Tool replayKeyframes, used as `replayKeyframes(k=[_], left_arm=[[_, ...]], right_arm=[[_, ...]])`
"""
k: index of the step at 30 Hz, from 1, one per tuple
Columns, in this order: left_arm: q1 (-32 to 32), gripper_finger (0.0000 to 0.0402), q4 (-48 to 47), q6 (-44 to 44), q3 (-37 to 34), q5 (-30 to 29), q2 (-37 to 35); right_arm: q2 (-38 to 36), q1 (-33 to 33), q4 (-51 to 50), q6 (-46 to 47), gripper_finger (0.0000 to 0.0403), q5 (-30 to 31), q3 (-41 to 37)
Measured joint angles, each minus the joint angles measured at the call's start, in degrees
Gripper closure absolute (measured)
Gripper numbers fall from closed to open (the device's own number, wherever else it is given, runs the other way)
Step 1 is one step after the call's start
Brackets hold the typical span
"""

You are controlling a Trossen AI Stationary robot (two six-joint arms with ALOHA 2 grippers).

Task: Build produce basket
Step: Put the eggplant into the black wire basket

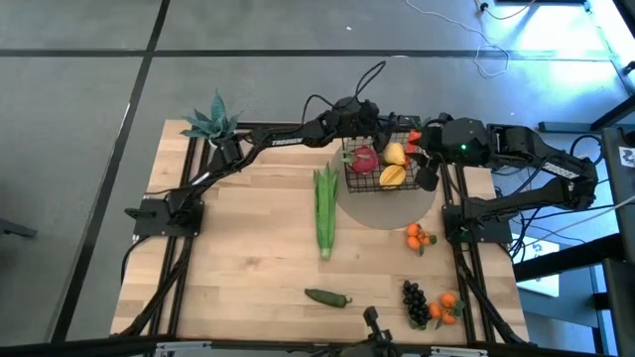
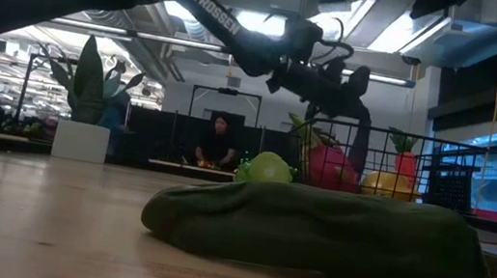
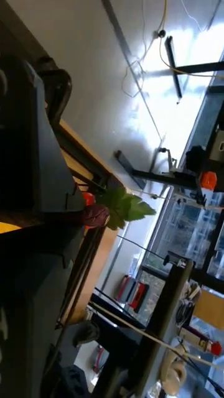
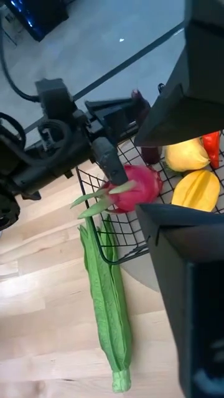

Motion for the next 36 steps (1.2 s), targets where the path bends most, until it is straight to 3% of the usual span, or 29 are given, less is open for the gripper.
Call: replayKeyframes(k=[18,21,30,36], left_arm=[[-0.37,0.0388,-5.06,-0.02,0.02,-3.27,0.41],[-0.35,0.0375,-5.7,-0.02,0.02,-6.14,0.41],[-0.36,0.0316,-8.04,-0.34,0.02,-6.36,0.41],[-0.23,0.0309,-7.36,-0.38,0.02,-6.95,0.41]], right_arm=[[-0.02,0.0,-0.01,-0.3,0.0257,-0.04,0.0],[-0.02,0.0,0.01,-0.3,0.0257,-0.06,0.0],[-0.02,0.02,-0.01,-0.28,0.0257,-0.17,0.0],[-0.02,0.01,-0.03,-0.28,0.0257,-0.17,0.0]])
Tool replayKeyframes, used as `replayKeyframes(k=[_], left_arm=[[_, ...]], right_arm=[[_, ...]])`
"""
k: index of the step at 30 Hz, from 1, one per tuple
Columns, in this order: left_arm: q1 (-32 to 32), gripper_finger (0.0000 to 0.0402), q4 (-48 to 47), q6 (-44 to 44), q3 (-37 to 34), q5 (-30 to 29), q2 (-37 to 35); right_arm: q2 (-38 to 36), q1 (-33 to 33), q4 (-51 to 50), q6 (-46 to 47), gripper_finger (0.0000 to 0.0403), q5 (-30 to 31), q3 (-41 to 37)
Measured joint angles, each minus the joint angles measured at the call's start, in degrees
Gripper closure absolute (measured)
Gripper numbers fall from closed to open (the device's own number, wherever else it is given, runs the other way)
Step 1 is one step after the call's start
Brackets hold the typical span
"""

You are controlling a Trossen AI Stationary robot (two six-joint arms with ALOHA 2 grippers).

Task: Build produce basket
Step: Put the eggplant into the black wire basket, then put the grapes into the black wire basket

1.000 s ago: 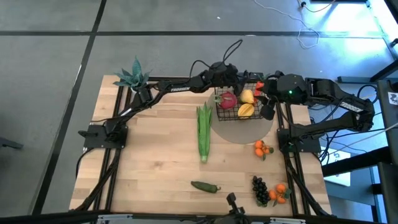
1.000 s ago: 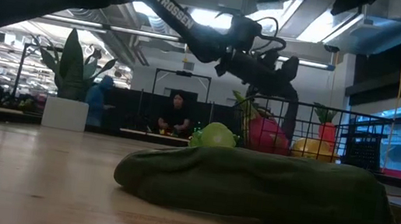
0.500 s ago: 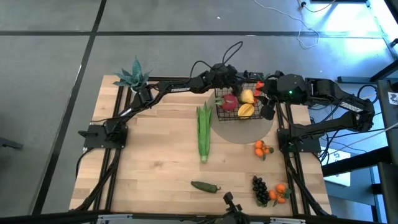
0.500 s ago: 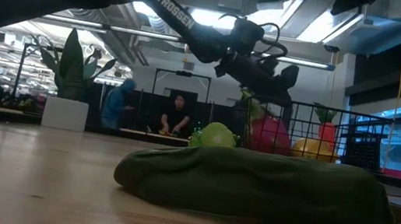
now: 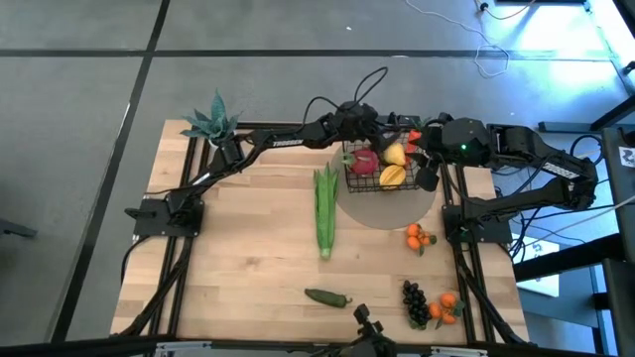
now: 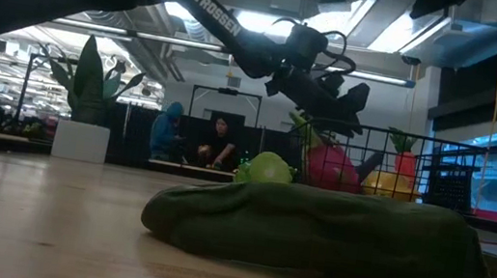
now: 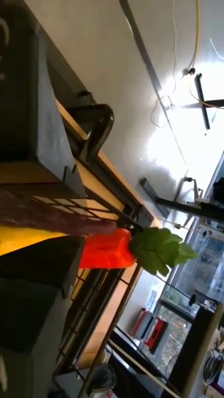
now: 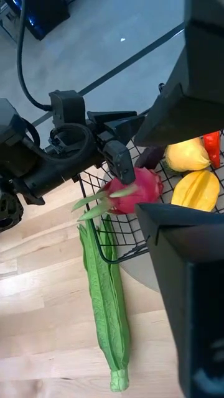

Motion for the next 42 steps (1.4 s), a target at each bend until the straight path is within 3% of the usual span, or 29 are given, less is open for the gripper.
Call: replayKeyframes(k=[8,13,21,29,34,42], left_arm=[[0.31,0.0307,-1.52,4.46,-0.04,0.66,-2.08],[0.12,0.0307,-5.47,6.86,0.03,5.12,-7.16],[-1.51,0.0311,-30.81,6.91,0.06,5.89,-17.75],[-4.91,0.0311,-53.61,6.01,0.07,1.84,-26.45],[-7.34,0.0311,-62.18,4.9,0.04,0.19,-29.22],[-10.16,0.0311,-67.81,4.91,0.04,-0.57,-31.16]], right_arm=[[-0.12,0.01,-0.02,-1.24,0.0257,0.01,0.0],[-0.26,-0.01,-0.03,-1.49,0.0257,-0.23,0.0],[-0.35,-0.01,-1.28,-1.29,0.0257,-1.68,0.0],[-0.33,0.01,-5.31,2.1,0.0257,-15.57,0.0],[-0.19,0.1,-16.43,10.45,0.0257,-21.76,-0.01],[0.11,0.11,-26.92,36.2,0.0257,-25.95,-1.87]])
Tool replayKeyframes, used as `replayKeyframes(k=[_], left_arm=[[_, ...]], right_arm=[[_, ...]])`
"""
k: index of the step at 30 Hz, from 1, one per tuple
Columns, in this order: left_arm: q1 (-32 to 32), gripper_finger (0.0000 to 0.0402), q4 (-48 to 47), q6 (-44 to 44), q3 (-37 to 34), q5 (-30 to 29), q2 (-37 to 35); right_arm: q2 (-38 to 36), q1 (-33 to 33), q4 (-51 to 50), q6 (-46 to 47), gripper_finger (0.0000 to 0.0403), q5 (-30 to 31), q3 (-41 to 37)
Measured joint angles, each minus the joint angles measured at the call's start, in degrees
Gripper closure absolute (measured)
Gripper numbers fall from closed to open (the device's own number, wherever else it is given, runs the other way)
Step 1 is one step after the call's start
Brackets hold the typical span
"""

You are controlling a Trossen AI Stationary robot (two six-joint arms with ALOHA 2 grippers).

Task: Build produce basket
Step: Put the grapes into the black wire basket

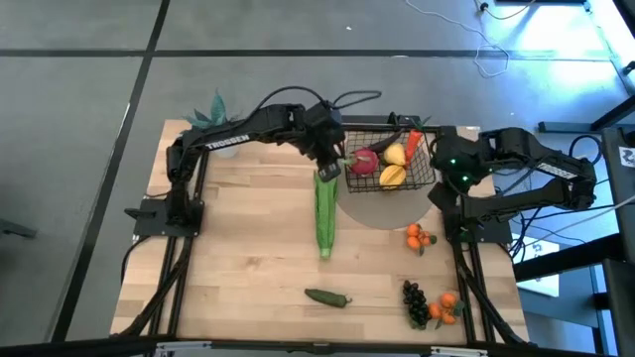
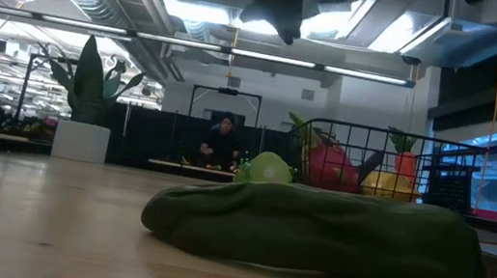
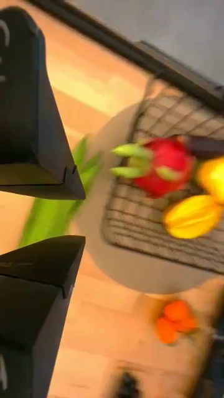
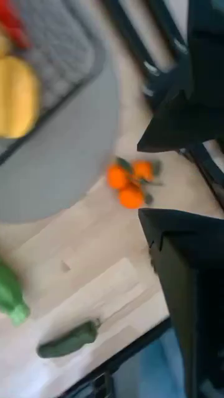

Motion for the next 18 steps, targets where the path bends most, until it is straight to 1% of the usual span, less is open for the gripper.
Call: replayKeyframes(k=[2,5,8,12,14,18], left_arm=[[-0.35,0.0311,-1.53,0.03,-0.08,0.08,-0.42],[-1.06,0.0311,-1.22,1.35,-0.01,0.04,-0.9],[-1.41,0.0311,-1.71,1.53,-0.01,0.35,-1.21],[-1.76,0.0311,-4.33,1.15,-0.04,0.68,-1.3],[-1.75,0.0311,-4.52,-0.17,-0.02,0.73,-1.46],[-1.72,0.0311,-4.5,-3.62,-0.02,0.55,-1.48]], right_arm=[[-0.24,0.01,0.38,5.36,0.0257,-2.37,-2.11],[-0.23,0.63,0.35,10.7,0.0257,-5.12,-6.46],[-0.16,2.31,0.4,10.8,0.0257,-7.47,-11.67],[-0.18,5.27,1.84,10.55,0.0257,-7.69,-18.0],[-0.18,6.62,3.63,10.59,0.0257,-7.96,-20.53],[-0.16,8.33,9.99,12.3,0.0257,-10.85,-24.97]])
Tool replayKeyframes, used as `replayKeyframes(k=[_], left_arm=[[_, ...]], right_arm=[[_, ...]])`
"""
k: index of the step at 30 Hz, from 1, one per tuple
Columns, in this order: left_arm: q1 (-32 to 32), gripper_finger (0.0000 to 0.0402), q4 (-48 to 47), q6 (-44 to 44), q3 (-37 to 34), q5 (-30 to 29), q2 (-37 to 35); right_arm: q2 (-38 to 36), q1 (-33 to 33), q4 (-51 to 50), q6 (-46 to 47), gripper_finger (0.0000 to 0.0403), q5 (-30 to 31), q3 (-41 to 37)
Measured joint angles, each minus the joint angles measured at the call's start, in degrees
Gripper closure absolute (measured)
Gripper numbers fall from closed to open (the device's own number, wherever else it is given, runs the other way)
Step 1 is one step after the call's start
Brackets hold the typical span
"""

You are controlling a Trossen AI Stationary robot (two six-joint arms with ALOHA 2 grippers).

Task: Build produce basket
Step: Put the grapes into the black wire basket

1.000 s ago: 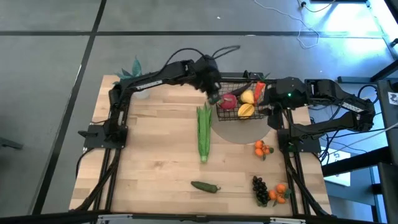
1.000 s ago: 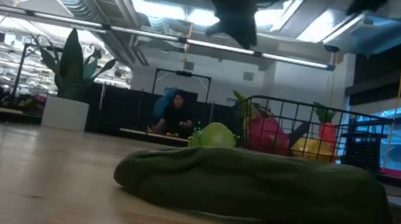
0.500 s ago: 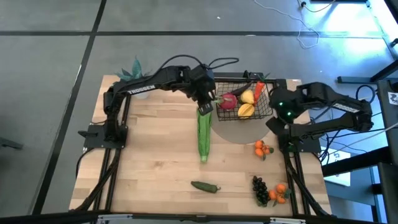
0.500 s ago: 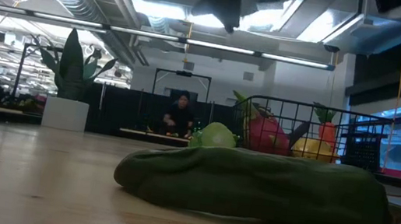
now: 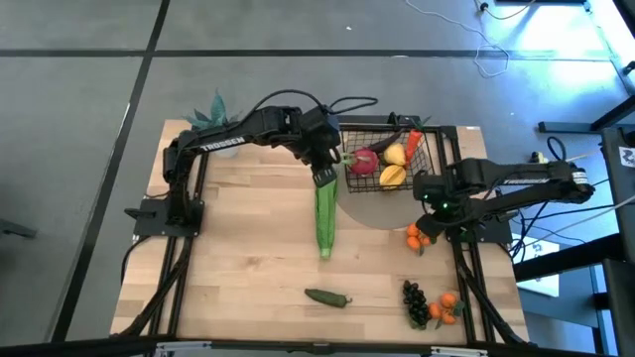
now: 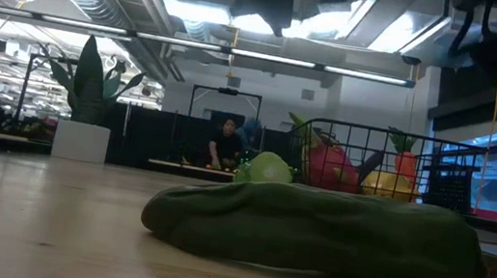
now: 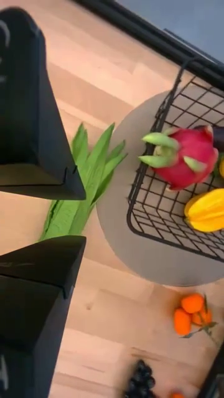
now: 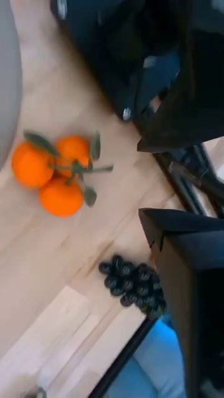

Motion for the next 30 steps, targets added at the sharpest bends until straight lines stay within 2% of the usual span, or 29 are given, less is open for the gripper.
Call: replayKeyframes(k=[5,9,11,18,21,26,30], left_arm=[[0.04,0.0312,0.05,-4.29,0.01,-0.79,0.0],[0.07,0.0312,0.07,-5.83,0.01,-2.22,0.0],[0.07,0.0312,0.07,-6.94,0.0,-2.24,0.0],[-0.75,0.0312,0.07,-9.24,-0.01,-1.92,0.0],[-1.56,0.0312,0.08,-9.4,0.01,-1.89,0.0],[-3.33,0.0312,0.09,-8.03,-0.01,-1.77,0.0],[-5.17,0.0312,0.07,-5.49,-0.01,-1.74,0.0]], right_arm=[[0.05,2.76,5.29,-0.52,0.0257,-1.63,-3.7],[-0.02,5.14,7.3,-1.37,0.0257,-9.73,-3.72],[-0.11,6.41,7.51,0.41,0.0257,-12.96,-3.72],[-0.11,12.89,10.84,14.25,0.0257,-15.8,-3.72],[-0.08,17.45,14.85,21.76,0.0257,-15.6,-3.72],[1.28,25.27,25.65,36.2,0.0257,-11.42,-3.7],[4.63,30.54,28.82,45.32,0.0257,-6.97,-3.69]])
